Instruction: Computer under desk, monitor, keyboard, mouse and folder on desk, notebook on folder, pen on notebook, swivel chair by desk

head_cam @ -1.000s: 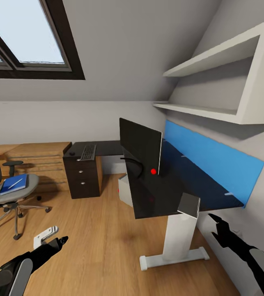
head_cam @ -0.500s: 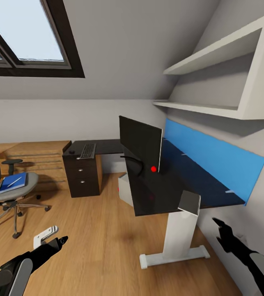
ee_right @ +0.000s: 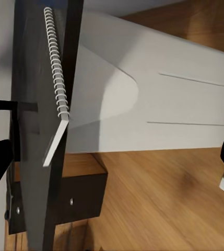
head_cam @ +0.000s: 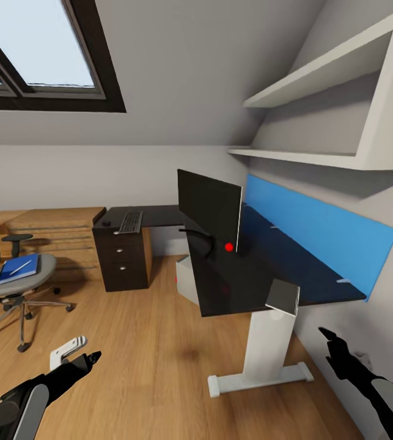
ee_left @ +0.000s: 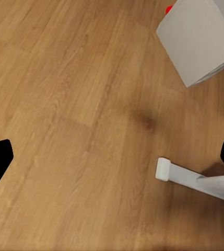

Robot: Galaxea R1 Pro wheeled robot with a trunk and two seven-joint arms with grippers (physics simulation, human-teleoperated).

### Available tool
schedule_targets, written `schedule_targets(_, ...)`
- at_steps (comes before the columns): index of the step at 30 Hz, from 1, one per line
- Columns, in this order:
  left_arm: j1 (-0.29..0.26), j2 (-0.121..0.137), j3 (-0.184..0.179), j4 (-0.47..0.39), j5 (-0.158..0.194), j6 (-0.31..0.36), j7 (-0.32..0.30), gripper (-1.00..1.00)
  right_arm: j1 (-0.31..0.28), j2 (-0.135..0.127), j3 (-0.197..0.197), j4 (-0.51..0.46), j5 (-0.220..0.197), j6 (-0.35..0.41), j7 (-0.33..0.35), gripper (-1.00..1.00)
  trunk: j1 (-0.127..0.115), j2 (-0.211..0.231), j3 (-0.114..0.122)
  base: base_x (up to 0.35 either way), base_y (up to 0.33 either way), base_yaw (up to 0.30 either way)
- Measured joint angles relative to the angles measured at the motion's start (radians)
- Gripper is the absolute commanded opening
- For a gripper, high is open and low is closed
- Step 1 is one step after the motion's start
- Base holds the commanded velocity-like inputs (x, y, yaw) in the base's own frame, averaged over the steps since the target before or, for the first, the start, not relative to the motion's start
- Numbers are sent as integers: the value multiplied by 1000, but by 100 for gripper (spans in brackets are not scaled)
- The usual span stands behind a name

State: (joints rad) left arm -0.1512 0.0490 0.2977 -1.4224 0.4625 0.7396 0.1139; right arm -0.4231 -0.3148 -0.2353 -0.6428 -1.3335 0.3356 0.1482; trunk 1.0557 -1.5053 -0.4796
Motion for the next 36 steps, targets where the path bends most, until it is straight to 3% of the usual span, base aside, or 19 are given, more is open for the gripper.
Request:
schedule_targets(5, 0, 0, 0, 0, 0, 0, 0, 100, 0, 1, 0, -1, -6, 5, -2, 100, 19, -35, -16, 0, 0, 0)
schedule_targets(10, 0, 0, 0, 1, 1, 0, 0, 100, -1, 3, -2, -6, -10, 7, 0, 100, 19, -35, -16, 0, 0, 0)
schedule_targets(20, 0, 0, 0, 2, 1, -1, 1, 100, 0, 9, -2, -11, -15, 9, 3, 100, 58, -105, -47, 0, 0, 0)
schedule_targets(36, 0, 0, 0, 6, 1, -3, 2, 100, 0, 9, 4, -12, -14, 18, 94, 100, 111, -203, -91, 0, 0, 0)
